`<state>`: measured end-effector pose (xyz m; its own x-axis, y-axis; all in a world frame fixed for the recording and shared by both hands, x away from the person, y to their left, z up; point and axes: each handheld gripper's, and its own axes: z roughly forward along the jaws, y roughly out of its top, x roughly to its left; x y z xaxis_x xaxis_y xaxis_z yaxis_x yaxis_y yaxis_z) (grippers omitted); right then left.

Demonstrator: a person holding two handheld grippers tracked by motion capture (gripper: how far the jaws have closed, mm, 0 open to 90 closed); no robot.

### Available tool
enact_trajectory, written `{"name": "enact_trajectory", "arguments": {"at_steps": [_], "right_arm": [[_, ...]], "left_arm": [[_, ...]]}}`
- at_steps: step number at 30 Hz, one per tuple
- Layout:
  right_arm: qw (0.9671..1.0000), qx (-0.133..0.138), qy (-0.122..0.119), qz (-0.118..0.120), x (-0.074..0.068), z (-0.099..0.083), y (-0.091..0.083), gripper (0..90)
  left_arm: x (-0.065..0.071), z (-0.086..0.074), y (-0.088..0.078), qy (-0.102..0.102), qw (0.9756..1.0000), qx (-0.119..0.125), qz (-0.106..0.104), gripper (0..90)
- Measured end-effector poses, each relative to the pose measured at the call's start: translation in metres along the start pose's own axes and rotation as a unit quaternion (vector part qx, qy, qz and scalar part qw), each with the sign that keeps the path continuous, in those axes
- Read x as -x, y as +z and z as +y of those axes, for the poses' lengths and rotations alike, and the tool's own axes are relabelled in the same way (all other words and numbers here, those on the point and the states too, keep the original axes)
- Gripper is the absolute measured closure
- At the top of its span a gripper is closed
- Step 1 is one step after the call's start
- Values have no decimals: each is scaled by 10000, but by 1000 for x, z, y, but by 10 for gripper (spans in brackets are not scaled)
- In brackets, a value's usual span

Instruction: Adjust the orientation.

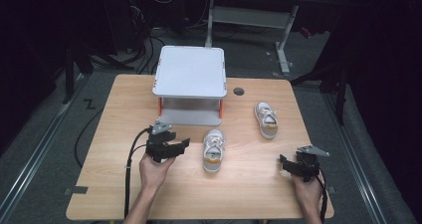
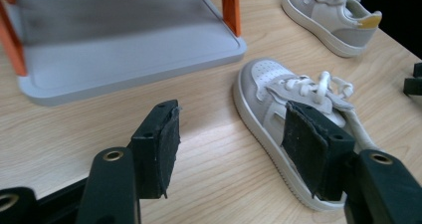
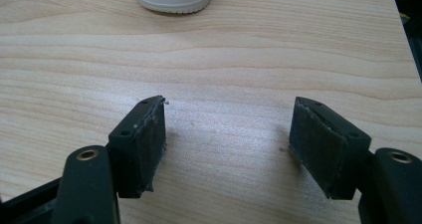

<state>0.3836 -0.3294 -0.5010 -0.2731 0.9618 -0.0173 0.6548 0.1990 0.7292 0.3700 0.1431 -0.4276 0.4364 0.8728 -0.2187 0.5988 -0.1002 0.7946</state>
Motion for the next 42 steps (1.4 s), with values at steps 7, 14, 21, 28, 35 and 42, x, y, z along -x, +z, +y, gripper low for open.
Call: {"name": "enact_trajectory", "arguments": {"at_steps": [7, 14, 21, 28, 35, 42], "right_arm": [[10000, 0, 1, 0, 0, 0, 0, 305], [10000, -1, 2, -1, 0, 0, 0, 305], [10000, 0, 0, 1, 0, 0, 0, 305], [10000, -1, 2, 2, 0, 0, 0, 305], [10000, -1, 0, 5, 0, 0, 0, 305], [10000, 0, 4, -1, 0, 0, 0, 306]], "left_arm": [[-14, -4, -11, -84, 9999, 62, 110, 386], [-24, -10, -19, -230, 9992, 132, 307, 380], [-39, -21, -22, -414, 9982, 138, 413, 366], [-49, -31, -21, -439, 9976, 56, 540, 351], [-58, -44, -18, -596, 9964, 58, 600, 345], [-67, -56, -12, -630, 9939, -12, 905, 347]]}}
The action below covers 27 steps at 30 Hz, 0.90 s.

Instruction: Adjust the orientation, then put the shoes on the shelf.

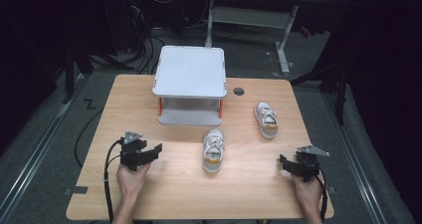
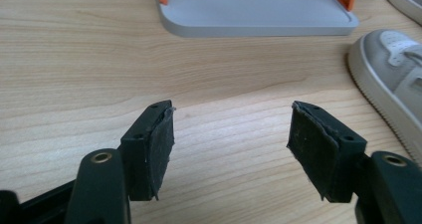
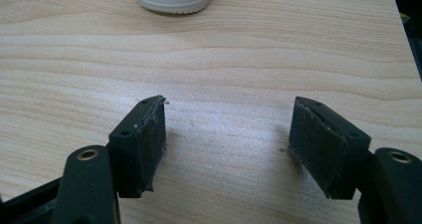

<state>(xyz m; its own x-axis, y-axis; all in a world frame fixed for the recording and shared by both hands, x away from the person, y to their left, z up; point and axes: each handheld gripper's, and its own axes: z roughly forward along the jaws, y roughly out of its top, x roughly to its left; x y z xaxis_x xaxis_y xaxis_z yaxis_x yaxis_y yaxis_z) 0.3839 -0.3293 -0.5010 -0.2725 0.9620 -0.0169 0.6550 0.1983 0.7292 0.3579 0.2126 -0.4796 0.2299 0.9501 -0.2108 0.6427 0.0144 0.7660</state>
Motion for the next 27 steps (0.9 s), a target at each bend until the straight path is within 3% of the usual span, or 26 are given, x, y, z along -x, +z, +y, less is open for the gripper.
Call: {"name": "enact_trajectory", "arguments": {"at_steps": [5, 8, 10, 15, 17, 20, 24, 25, 27], "right_arm": [[10000, 5, 13, -29, 0, 0, 0, 326], [9999, 39, 85, -114, 0, 0, -1, 377], [9998, 45, 98, -141, 0, 0, -1, 391], [9998, 50, 127, -162, -1, 0, -1, 398], [10000, -57, -5, -40, -1, 2, -2, 398], [9997, -158, -129, 145, -4, 5, -3, 438], [9992, -5, -193, 336, -8, 8, -5, 482], [9985, 164, -200, 472, -12, 14, -8, 495], [9981, 264, -234, 498, -15, 19, -10, 505]], "left_arm": [[-7, -6, 8, -61, 9988, -151, 453, 352], [-12, -10, 13, -134, 9979, -267, 575, 355], [-12, -11, 15, -87, 9973, -346, 634, 354], [-8, -13, 19, 163, 9965, -264, 774, 353], [-5, -16, 21, 400, 9949, -189, 907, 353], [-1, -16, 23, 546, 9933, -234, 993, 337], [-2, -16, 23, 517, 9936, -236, 976, 331], [-2, -16, 23, 509, 9938, -231, 965, 330], [-2, -16, 23, 506, 9938, -231, 960, 330]]}}
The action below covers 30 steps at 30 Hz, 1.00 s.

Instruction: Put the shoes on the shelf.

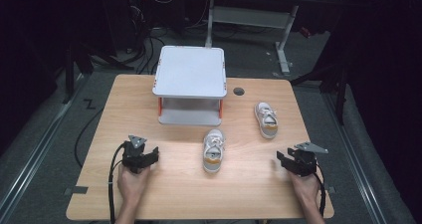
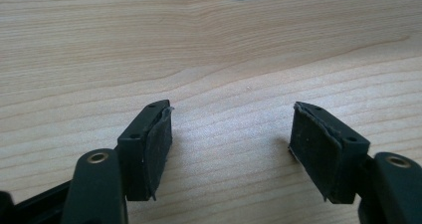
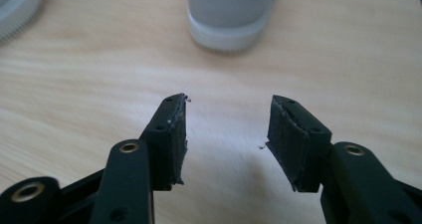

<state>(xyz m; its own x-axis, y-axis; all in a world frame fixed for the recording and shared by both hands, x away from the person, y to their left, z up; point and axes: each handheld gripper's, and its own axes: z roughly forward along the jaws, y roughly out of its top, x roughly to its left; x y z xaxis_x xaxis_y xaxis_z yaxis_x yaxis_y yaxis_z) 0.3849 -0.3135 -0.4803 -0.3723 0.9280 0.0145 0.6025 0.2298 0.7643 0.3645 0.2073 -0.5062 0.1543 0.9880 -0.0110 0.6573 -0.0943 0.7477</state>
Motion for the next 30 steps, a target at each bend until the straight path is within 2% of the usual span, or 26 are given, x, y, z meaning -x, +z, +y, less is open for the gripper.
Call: {"name": "enact_trajectory", "arguments": {"at_steps": [3, 7, 10, 13, 14, 17, 20, 22, 24, 29, 30], "right_arm": [[9996, 153, -162, 159, -9, 20, -1, 531], [9985, 161, -412, 313, -17, 47, 4, 582], [9981, 91, -533, 282, -22, 72, 15, 597], [9982, 53, -560, 227, -23, 83, 21, 594], [9984, -20, -523, 217, -22, 92, 28, 592], [9986, -122, -482, 192, -20, 100, 35, 594], [9989, -292, -329, 166, -14, 110, 49, 612], [9986, -363, -349, 175, -13, 113, 56, 636], [9982, -434, -390, 131, -13, 116, 61, 646], [9977, -604, -263, 167, -12, 115, 73, 665], [9961, -821, -245, 215, -13, 112, 80, 679]], "left_arm": [[0, 0, 0, -18, 10000, 0, -21, 329], [0, 0, 0, -51, 10000, 12, -30, 328], [-1, 0, 0, -52, 10000, 17, -44, 327], [-1, 0, 0, -65, 10000, 16, -40, 328], [-1, 0, 0, -72, 10000, 24, -46, 328], [-2, 0, 0, -73, 10000, 26, -59, 327], [-2, 0, 0, -103, 9999, 38, -64, 326], [-2, 0, 0, -92, 9999, 33, -69, 325], [-2, 0, 0, -92, 9999, 21, -68, 324], [-3, 0, 0, -117, 9999, 28, -91, 323], [-3, 0, 0, -116, 9999, 26, -88, 323]]}}
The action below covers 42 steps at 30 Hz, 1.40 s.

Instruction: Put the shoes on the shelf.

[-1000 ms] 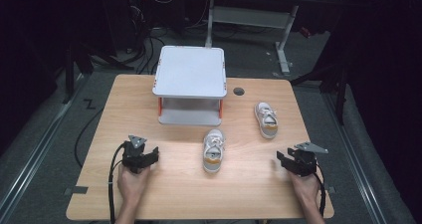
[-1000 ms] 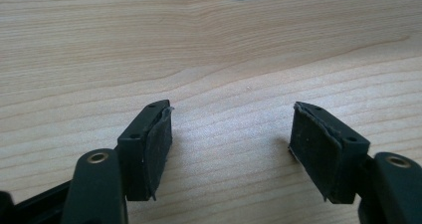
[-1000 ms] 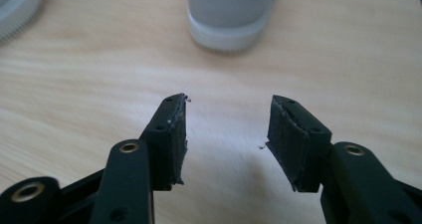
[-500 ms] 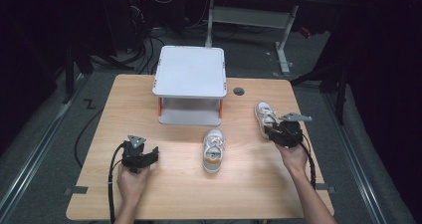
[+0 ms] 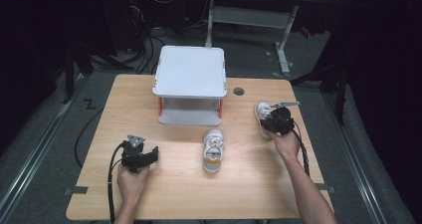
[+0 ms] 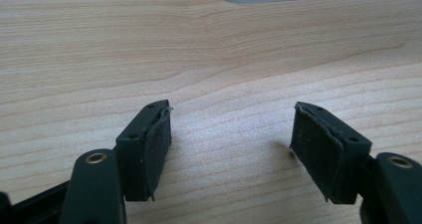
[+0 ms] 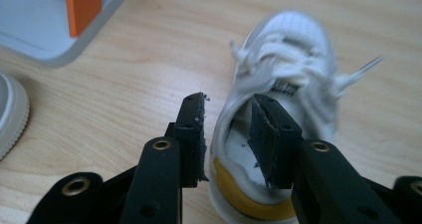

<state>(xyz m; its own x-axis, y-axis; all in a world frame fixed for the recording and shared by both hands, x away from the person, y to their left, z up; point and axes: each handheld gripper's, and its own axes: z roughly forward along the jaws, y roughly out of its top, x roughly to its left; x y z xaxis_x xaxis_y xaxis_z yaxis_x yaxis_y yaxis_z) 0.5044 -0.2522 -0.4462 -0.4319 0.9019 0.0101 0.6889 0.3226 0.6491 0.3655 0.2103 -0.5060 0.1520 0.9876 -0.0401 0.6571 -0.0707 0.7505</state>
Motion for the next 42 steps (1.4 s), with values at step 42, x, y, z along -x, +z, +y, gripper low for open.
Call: {"name": "enact_trajectory", "arguments": {"at_steps": [42], "right_arm": [[9911, 370, -1095, 667, -68, -25, -56, 845]], "left_arm": [[4, 1, 2, 152, 9999, -51, 41, 293]]}}
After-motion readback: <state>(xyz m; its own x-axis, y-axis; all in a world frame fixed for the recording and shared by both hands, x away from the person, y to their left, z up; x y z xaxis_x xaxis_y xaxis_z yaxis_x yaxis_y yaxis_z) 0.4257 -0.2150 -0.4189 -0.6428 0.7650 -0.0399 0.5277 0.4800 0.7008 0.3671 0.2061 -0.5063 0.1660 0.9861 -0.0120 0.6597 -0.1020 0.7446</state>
